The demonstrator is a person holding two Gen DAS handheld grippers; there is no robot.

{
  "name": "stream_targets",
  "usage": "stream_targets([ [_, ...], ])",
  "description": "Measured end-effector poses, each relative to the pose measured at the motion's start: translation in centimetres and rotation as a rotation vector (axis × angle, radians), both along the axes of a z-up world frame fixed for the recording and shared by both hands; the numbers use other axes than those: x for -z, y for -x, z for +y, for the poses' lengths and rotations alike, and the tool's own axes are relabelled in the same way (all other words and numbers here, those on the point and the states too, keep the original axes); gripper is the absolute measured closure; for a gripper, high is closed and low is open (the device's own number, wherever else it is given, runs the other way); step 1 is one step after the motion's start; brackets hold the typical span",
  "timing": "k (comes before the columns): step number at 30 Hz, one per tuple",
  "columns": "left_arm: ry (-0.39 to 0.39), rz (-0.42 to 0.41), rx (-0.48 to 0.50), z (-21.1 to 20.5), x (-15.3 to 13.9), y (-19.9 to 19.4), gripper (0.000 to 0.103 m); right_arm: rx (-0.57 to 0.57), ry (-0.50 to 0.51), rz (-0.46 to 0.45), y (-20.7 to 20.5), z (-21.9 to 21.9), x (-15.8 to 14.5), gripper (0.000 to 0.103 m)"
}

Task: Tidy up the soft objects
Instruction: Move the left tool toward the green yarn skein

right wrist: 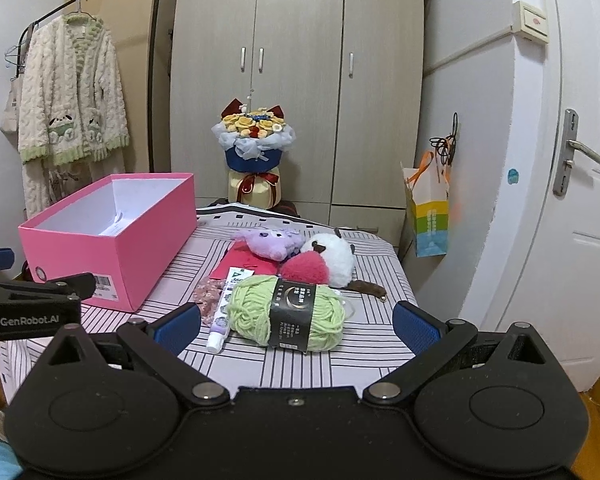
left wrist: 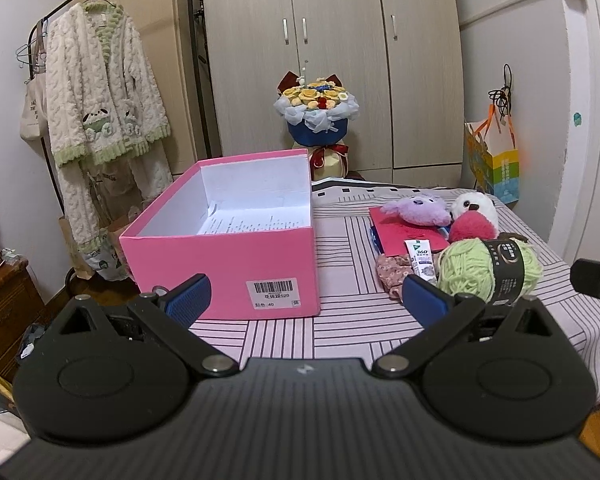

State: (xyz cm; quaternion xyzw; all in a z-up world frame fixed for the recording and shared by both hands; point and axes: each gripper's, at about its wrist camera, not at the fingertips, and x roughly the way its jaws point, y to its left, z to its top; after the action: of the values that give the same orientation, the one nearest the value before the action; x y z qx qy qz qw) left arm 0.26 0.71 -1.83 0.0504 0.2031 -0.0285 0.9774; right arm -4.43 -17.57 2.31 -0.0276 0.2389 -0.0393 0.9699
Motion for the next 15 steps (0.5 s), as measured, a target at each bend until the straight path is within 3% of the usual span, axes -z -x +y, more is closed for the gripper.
stream_targets([
  [15, -0.001, 0.002, -0.008, 0.45, 0.25, 0.08, 0.000, 0.019, 0.000, 0.013, 0.03, -0.42, 0.38, 0.000],
])
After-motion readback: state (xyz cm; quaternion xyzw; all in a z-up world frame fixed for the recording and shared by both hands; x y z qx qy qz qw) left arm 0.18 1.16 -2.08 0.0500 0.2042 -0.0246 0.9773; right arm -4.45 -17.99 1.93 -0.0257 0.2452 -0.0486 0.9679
